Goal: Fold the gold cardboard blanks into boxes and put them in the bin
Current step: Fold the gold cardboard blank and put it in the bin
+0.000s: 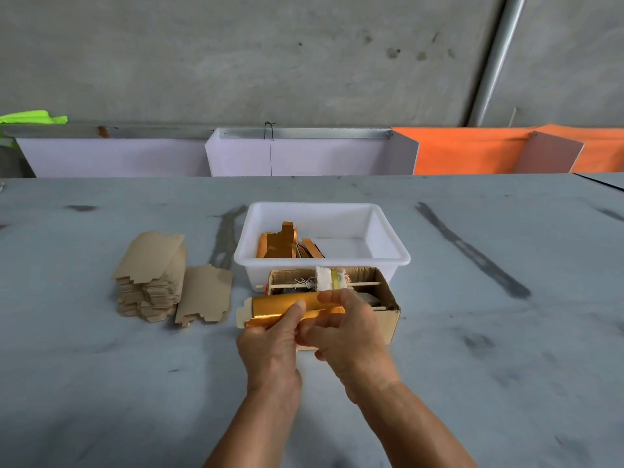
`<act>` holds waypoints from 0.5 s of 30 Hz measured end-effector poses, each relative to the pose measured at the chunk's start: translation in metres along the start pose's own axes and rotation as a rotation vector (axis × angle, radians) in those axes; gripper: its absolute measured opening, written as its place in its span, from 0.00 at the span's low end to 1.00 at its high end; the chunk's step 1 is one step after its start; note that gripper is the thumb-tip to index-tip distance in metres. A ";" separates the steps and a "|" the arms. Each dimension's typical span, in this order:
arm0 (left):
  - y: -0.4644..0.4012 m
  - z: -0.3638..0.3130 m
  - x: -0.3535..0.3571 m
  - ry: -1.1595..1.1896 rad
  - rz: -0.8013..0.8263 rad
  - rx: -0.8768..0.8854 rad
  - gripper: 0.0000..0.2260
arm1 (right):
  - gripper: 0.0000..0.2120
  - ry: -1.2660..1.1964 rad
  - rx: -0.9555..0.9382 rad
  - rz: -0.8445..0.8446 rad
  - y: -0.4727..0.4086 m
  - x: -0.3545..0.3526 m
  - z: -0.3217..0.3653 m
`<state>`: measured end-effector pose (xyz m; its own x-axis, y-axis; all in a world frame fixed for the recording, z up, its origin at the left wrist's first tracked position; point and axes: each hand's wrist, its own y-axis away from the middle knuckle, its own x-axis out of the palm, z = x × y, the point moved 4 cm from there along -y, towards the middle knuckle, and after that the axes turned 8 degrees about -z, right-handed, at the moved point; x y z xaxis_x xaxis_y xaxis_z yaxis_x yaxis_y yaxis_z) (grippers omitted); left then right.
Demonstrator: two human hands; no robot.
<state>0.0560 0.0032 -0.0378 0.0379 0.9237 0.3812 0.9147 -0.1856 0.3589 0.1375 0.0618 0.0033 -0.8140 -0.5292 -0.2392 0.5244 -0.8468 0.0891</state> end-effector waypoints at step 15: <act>-0.001 -0.007 0.009 0.082 0.042 -0.183 0.20 | 0.15 -0.502 0.046 -0.222 0.015 0.005 -0.015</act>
<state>0.0525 0.0094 -0.0282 0.0345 0.8850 0.4643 0.8242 -0.2880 0.4876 0.1452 0.0470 -0.0105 -0.9289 -0.2883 0.2325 0.3241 -0.9365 0.1337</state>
